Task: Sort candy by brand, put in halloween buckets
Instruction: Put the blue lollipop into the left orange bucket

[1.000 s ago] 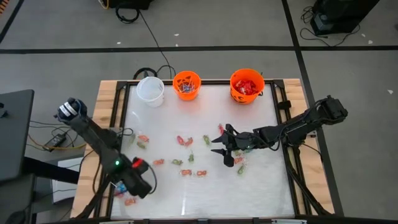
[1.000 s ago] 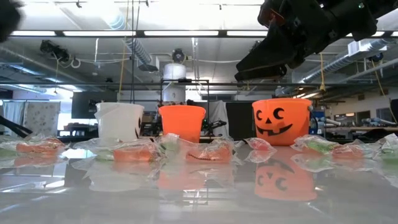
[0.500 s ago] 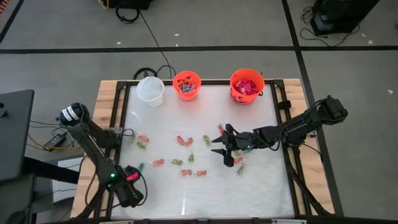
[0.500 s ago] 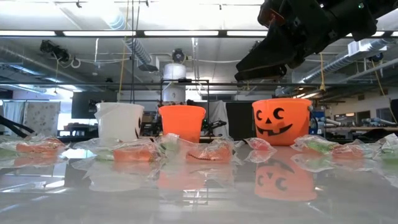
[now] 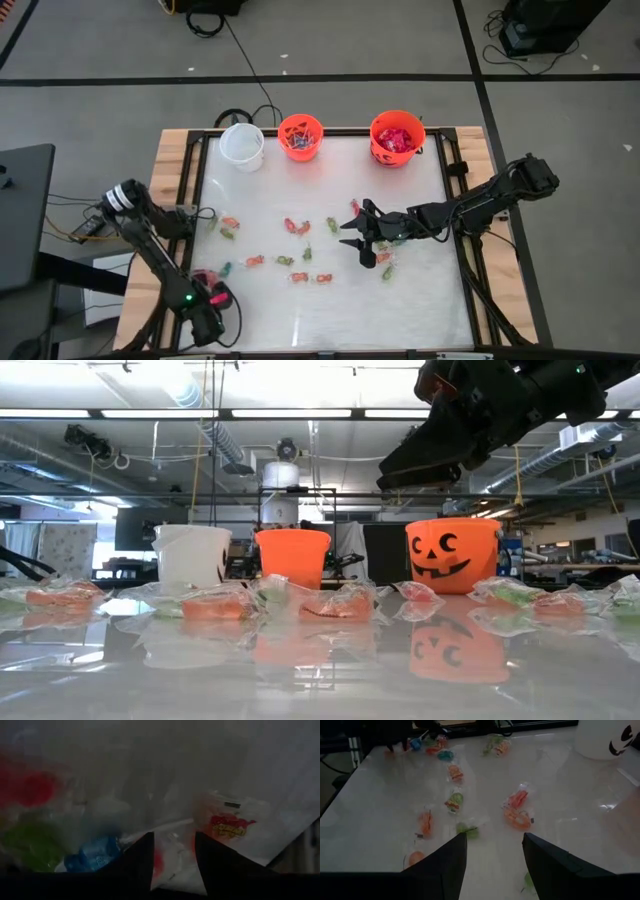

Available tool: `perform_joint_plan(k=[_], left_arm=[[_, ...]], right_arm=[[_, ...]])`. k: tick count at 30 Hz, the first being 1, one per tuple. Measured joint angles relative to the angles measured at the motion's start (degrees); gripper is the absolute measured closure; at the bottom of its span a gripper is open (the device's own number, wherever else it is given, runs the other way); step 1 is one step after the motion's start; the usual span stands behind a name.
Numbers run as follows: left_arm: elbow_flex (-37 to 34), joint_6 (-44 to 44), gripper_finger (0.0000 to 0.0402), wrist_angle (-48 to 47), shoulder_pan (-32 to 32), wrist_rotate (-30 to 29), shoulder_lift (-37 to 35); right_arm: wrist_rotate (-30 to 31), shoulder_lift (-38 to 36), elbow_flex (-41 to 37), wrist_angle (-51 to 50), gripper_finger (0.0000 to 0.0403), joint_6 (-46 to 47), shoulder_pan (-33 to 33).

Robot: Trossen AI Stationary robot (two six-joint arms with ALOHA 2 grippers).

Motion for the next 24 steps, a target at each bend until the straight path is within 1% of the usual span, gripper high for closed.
perform_joint_plan(k=[4, 7, 10, 12, 15, 18, 21, 24], left_arm=[[0.14, 10.41, 0.0255, -1.44, 0.02, 0.18, 1.04], [0.19, 15.41, 0.0255, -4.04, 0.07, -0.77, 1.31], [0.32, 16.02, 0.0255, -6.26, 1.06, -5.04, 1.32], [1.07, 16.19, 0.0255, -7.18, 2.18, -9.61, 1.38], [3.14, 18.54, 0.0255, -8.38, 4.51, -15.95, 1.53], [6.27, 21.20, 0.0255, -9.78, 7.54, -20.95, 1.51], [10.14, 21.33, 0.0255, -12.73, 10.87, -22.97, 1.51], [13.64, 17.15, 0.0255, -19.11, 12.88, -22.75, 1.47]], right_arm=[[0.01, 0.00, 0.00, 0.37, 0.0198, 0.00, 0.00], [-0.01, 0.00, 0.00, 0.32, 0.0198, 0.00, 0.00], [-0.01, 0.00, 0.00, 0.32, 0.0198, 0.00, 0.02], [-0.01, 0.00, 0.00, 0.34, 0.0198, -0.01, 0.00], [-0.01, 0.00, 0.00, 0.30, 0.0198, -0.01, 0.00], [-0.01, 0.00, 0.00, 0.32, 0.0198, 0.00, 0.00], [-0.01, 0.00, 0.00, 0.32, 0.0198, -0.01, 0.00], [-0.01, 0.00, 0.00, 0.28, 0.0198, -0.02, 0.01]])
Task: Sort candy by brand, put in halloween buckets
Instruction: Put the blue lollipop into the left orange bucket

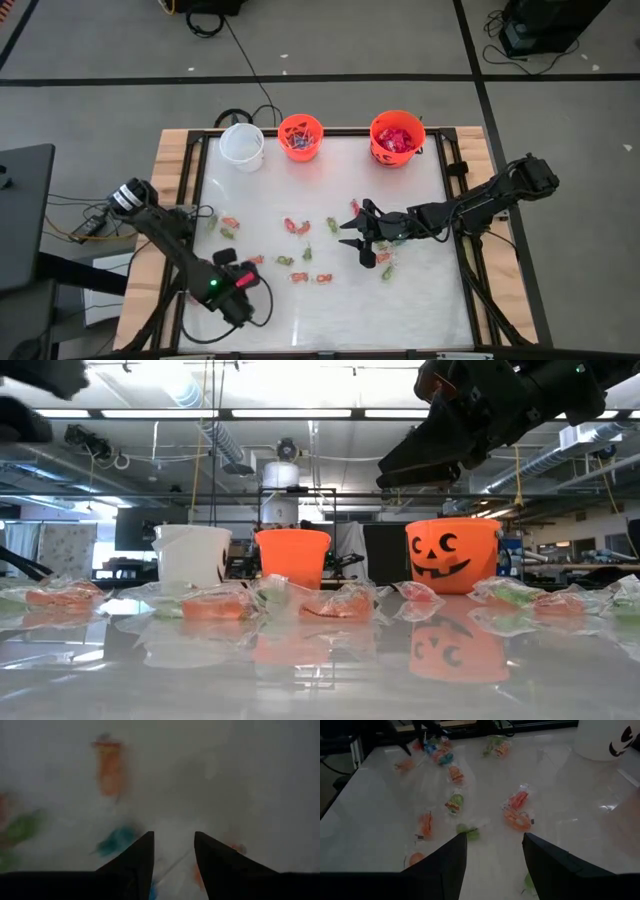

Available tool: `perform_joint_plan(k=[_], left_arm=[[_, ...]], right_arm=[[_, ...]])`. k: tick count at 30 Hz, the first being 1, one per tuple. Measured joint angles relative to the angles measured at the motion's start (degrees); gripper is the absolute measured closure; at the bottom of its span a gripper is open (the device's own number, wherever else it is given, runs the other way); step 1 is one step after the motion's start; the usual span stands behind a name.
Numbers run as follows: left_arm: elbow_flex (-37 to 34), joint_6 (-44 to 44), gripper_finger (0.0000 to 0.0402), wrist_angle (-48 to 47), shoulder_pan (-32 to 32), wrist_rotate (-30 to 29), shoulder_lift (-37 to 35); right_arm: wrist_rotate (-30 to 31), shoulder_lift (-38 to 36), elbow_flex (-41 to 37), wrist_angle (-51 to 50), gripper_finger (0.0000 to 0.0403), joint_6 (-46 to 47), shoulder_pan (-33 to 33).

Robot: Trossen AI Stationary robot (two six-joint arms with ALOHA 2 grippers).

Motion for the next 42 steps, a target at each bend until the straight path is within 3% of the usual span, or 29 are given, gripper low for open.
perform_joint_plan(k=[6, 12, 22, 26, 35, 42], left_arm=[[1.56, -9.70, 0.0255, -7.01, -2.31, 5.73, -0.09], [-2.42, -16.85, 0.0255, -4.87, -7.98, 12.03, -0.04], [-10.93, -20.06, 0.0255, 4.27, -13.04, 14.68, -0.07], [-13.44, -20.20, 0.0255, 8.05, -13.30, 15.05, -0.19], [-13.21, -18.47, 0.0255, 4.98, -13.02, 16.14, -1.12], [-11.74, -16.17, 0.0255, 6.43, -9.63, 10.02, -1.16]], right_arm=[[-0.22, 0.00, 0.00, -0.07, 0.0198, 0.00, 0.31], [-0.46, 0.00, 0.00, -0.30, 0.0198, -0.28, 0.53], [-0.46, 0.00, 0.00, 0.02, 0.0198, -0.26, 0.54], [-0.46, 0.00, 0.00, 0.03, 0.0198, -0.26, 0.54], [0.07, 0.00, 0.00, 0.00, 0.0198, -0.35, 0.54], [0.17, 0.00, 0.00, 0.07, 0.0198, -0.44, 0.52]])
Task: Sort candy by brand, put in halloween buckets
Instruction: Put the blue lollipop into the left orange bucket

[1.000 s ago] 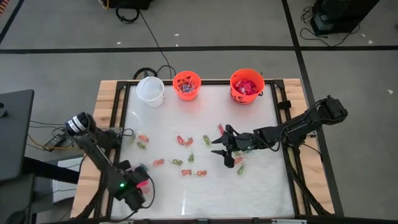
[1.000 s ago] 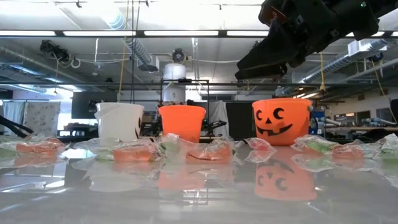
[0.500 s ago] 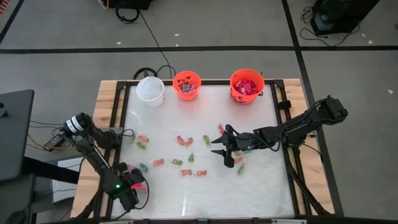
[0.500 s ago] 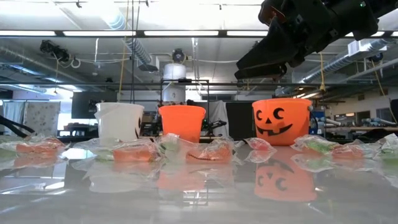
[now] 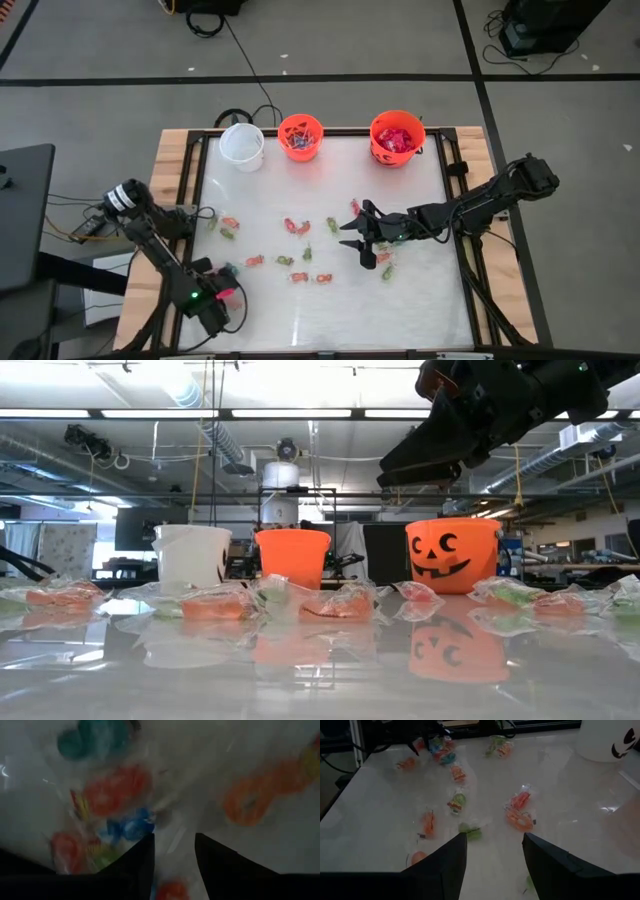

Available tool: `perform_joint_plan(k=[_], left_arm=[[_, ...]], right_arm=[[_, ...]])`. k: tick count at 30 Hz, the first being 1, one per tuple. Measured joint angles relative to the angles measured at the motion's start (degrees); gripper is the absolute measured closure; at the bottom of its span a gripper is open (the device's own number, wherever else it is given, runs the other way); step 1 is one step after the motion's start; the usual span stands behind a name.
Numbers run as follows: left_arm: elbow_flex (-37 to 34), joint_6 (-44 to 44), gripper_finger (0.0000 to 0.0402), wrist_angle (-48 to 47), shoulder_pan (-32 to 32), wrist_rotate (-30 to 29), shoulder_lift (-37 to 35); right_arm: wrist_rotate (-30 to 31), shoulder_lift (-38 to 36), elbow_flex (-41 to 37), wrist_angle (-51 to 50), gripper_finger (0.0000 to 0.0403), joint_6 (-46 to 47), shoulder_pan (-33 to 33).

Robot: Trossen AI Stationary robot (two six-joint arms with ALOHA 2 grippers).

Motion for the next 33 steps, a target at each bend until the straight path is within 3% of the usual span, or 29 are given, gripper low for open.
perform_joint_plan(k=[3, 12, 25, 29, 33], left_arm=[[0.29, 1.83, 0.0255, -0.70, 1.92, 0.24, -0.02], [-0.53, 2.38, 0.0255, -2.88, 2.06, 9.20, -0.02], [-5.35, -0.63, 0.0257, -0.58, -1.84, 12.30, -0.19], [-7.25, -2.97, 0.0282, 2.45, -2.11, 12.90, -0.39], [-6.85, -3.23, 0.0334, 3.43, -1.26, 13.13, -0.31]], right_arm=[[0.02, 0.00, 0.00, 0.28, 0.0198, 0.00, 0.02], [0.00, 0.00, 0.00, 0.32, 0.0198, -0.02, 0.02], [0.00, 0.00, 0.00, 0.16, 0.0198, -0.02, 0.02], [0.00, 0.00, 0.00, 0.17, 0.0198, -0.02, 0.02], [0.00, 0.00, 0.00, 0.28, 0.0198, -0.02, 0.02]])
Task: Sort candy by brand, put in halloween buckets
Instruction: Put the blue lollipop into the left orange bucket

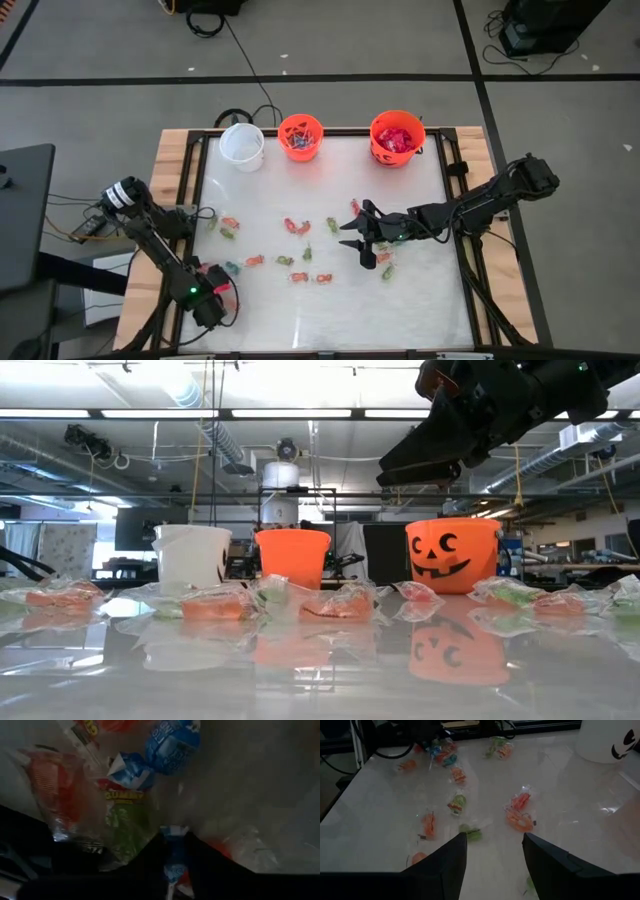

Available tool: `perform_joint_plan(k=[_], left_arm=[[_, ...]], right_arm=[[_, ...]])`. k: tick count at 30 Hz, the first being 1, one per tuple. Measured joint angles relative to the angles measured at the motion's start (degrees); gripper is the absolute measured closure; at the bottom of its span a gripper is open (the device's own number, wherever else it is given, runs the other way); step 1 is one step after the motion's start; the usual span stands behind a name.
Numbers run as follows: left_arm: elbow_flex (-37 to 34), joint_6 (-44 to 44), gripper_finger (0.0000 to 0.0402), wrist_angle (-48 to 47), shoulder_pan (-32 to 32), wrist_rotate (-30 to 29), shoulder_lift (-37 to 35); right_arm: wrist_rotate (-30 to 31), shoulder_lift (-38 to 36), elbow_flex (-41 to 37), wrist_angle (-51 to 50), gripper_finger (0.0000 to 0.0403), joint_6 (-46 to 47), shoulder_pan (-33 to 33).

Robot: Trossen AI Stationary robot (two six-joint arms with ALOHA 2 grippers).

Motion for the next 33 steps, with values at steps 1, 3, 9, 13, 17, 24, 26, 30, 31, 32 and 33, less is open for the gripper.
perform_joint_plan(k=[1, 3, 9, 13, 17, 24, 26, 30, 31, 32, 33], left_arm=[[0.40, 0.00, 0.0346, -0.06, 0.35, 0.08, 0.06], [1.46, 0.48, 0.0365, -0.72, 1.30, 0.06, 0.29], [5.45, 4.22, 0.0377, -1.99, 5.36, -2.15, 0.39], [8.76, 7.27, 0.0377, -2.17, 8.92, -5.75, 0.39], [12.59, 12.79, 0.0377, -2.81, 13.05, -11.98, 0.37], [19.63, 24.59, 0.0377, -12.13, 21.56, -23.52, 0.23], [20.25, 28.22, 0.0380, -13.52, 24.41, -25.95, -0.83], [19.45, 35.71, 0.0388, -11.15, 31.54, -30.78, -4.47], [19.03, 37.77, 0.0389, -10.67, 33.54, -32.01, -5.57], [18.53, 39.99, 0.0391, -9.58, 35.48, -33.22, -6.79], [17.91, 42.09, 0.0392, -8.33, 37.34, -34.30, -8.22]], right_arm=[[0.00, 0.00, 0.00, 0.10, 0.0198, 0.00, -0.01], [0.00, 0.00, 0.00, 0.08, 0.0198, 0.00, -0.02], [0.00, 0.00, 0.00, 0.07, 0.0198, 0.00, -0.02], [-0.05, 0.00, 0.00, 0.07, 0.0198, 0.00, -0.02], [-0.17, 0.00, 0.00, 0.09, 0.0198, 0.00, -0.02], [-0.20, 0.00, 0.00, 0.09, 0.0198, -0.02, -0.02], [-0.20, 0.00, 0.00, 0.07, 0.0198, -0.11, -0.02], [-0.27, 0.00, 0.00, 0.01, 0.0198, -0.96, -0.02], [-0.47, 0.00, 0.00, -0.09, 0.0198, -1.06, -0.02], [-0.59, 0.00, 0.00, -0.23, 0.0198, -1.10, -0.02], [-0.66, 0.00, 0.00, -0.30, 0.0198, -1.11, -0.02]])
